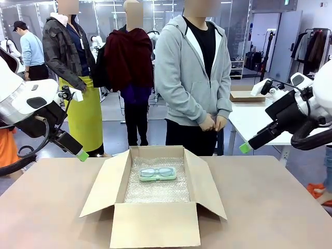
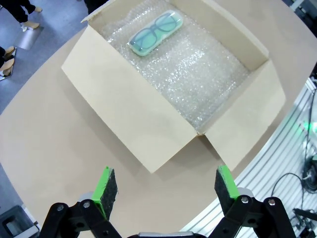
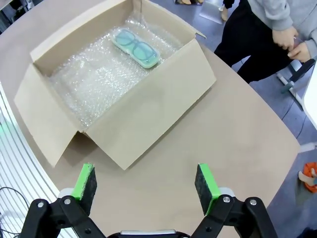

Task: Pack the glasses set securely to prepare it for shipping.
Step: Put the Glasses case from the right side of the table into the Package Box.

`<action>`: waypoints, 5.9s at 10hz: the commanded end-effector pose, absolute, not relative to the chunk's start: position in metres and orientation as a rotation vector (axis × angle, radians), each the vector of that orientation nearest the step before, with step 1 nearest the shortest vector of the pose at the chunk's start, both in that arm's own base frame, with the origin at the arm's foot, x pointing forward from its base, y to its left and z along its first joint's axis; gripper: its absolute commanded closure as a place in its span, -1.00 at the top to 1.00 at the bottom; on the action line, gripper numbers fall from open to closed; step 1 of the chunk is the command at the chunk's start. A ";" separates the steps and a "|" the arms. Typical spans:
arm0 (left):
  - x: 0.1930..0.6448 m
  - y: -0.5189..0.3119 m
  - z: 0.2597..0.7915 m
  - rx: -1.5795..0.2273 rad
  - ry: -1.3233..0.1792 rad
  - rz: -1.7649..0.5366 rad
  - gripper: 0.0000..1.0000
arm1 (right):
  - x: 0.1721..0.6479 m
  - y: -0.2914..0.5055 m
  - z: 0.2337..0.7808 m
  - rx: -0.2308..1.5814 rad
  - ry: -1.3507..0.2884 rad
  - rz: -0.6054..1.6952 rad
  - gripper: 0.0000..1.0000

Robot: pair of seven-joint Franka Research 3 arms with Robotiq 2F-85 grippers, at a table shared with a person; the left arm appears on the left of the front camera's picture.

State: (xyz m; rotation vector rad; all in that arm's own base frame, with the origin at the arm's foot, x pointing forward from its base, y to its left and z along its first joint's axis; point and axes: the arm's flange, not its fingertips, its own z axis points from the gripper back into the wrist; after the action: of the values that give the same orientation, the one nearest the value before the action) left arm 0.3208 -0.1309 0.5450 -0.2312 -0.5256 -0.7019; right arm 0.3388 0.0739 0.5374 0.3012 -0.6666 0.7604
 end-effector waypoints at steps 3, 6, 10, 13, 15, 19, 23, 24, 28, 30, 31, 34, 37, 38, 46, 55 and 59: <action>0.321 -0.129 0.545 -0.240 -0.536 -0.704 1.00 | 0.339 0.075 0.538 0.299 -0.671 0.748 1.00; 0.321 -0.129 0.545 -0.240 -0.536 -0.704 1.00 | 0.339 0.075 0.538 0.299 -0.671 0.748 1.00; 0.321 -0.129 0.545 -0.240 -0.536 -0.704 1.00 | 0.339 0.075 0.538 0.299 -0.671 0.748 1.00; 0.321 -0.129 0.545 -0.240 -0.536 -0.704 1.00 | 0.339 0.075 0.538 0.299 -0.671 0.748 1.00; 0.321 -0.129 0.545 -0.240 -0.536 -0.704 1.00 | 0.339 0.075 0.538 0.299 -0.671 0.748 1.00; 0.321 -0.129 0.545 -0.240 -0.536 -0.704 1.00 | 0.339 0.075 0.538 0.299 -0.671 0.748 1.00; 0.321 -0.129 0.545 -0.240 -0.536 -0.704 1.00 | 0.339 0.075 0.538 0.299 -0.671 0.748 1.00; 0.321 -0.129 0.545 -0.240 -0.536 -0.704 1.00 | 0.339 0.075 0.538 0.299 -0.671 0.748 1.00; 0.321 -0.129 0.545 -0.240 -0.536 -0.704 1.00 | 0.339 0.075 0.538 0.299 -0.671 0.748 1.00; 0.321 -0.129 0.545 -0.240 -0.536 -0.704 1.00 | 0.339 0.075 0.538 0.299 -0.671 0.748 1.00; 0.321 -0.129 0.545 -0.240 -0.536 -0.704 1.00 | 0.339 0.075 0.538 0.299 -0.671 0.748 1.00; 0.321 -0.129 0.545 -0.240 -0.536 -0.704 1.00 | 0.339 0.075 0.538 0.299 -0.671 0.748 1.00; 0.321 -0.129 0.545 -0.240 -0.536 -0.704 1.00 | 0.339 0.075 0.538 0.299 -0.671 0.748 1.00; 0.321 -0.129 0.545 -0.240 -0.536 -0.704 1.00 | 0.339 0.075 0.538 0.299 -0.671 0.748 1.00; 0.321 -0.129 0.545 -0.240 -0.536 -0.704 1.00 | 0.339 0.075 0.538 0.299 -0.671 0.748 1.00; 0.321 -0.129 0.545 -0.240 -0.536 -0.704 1.00 | 0.339 0.075 0.538 0.299 -0.671 0.748 1.00; 0.321 -0.129 0.545 -0.240 -0.536 -0.704 1.00 | 0.339 0.075 0.538 0.299 -0.671 0.748 1.00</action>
State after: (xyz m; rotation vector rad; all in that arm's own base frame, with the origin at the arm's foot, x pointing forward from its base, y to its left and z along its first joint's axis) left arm 0.3208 -0.1309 0.5450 -0.2312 -0.5256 -0.7019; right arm 0.3393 0.0725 0.5371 0.3011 -0.6660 0.7624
